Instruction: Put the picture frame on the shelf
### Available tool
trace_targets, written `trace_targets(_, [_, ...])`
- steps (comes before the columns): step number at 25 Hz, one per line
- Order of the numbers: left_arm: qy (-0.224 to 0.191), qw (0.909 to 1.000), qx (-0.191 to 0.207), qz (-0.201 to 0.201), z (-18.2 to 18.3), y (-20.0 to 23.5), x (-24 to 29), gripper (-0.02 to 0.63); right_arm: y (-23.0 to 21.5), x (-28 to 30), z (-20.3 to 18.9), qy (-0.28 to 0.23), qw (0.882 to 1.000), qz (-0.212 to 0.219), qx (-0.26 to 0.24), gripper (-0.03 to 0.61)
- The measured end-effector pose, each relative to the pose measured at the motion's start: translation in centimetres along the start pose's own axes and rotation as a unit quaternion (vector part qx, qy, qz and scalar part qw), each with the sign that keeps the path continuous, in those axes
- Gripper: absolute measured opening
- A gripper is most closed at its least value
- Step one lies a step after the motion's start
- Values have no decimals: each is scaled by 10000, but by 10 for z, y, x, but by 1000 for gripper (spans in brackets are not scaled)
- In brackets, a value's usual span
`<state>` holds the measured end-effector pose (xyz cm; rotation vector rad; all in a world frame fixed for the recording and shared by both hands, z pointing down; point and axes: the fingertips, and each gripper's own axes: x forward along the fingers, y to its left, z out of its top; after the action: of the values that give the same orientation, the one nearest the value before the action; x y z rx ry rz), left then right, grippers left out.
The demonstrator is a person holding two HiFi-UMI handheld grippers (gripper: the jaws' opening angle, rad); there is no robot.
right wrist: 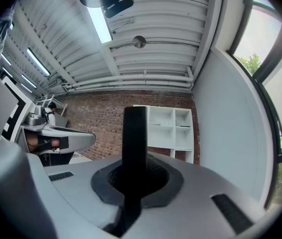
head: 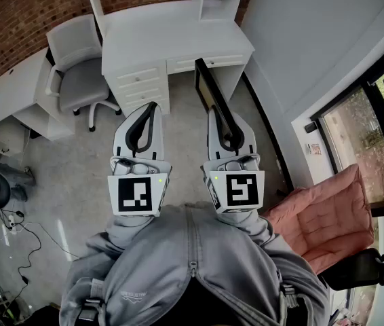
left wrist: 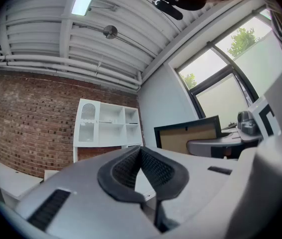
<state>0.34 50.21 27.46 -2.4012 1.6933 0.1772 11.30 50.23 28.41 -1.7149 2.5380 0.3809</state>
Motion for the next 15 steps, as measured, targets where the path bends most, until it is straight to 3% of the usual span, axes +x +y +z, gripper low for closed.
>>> trace_targets(15, [-82,9999,52,71,0,-17,19,6,-26,5,-9,-48,9998,96,178,34])
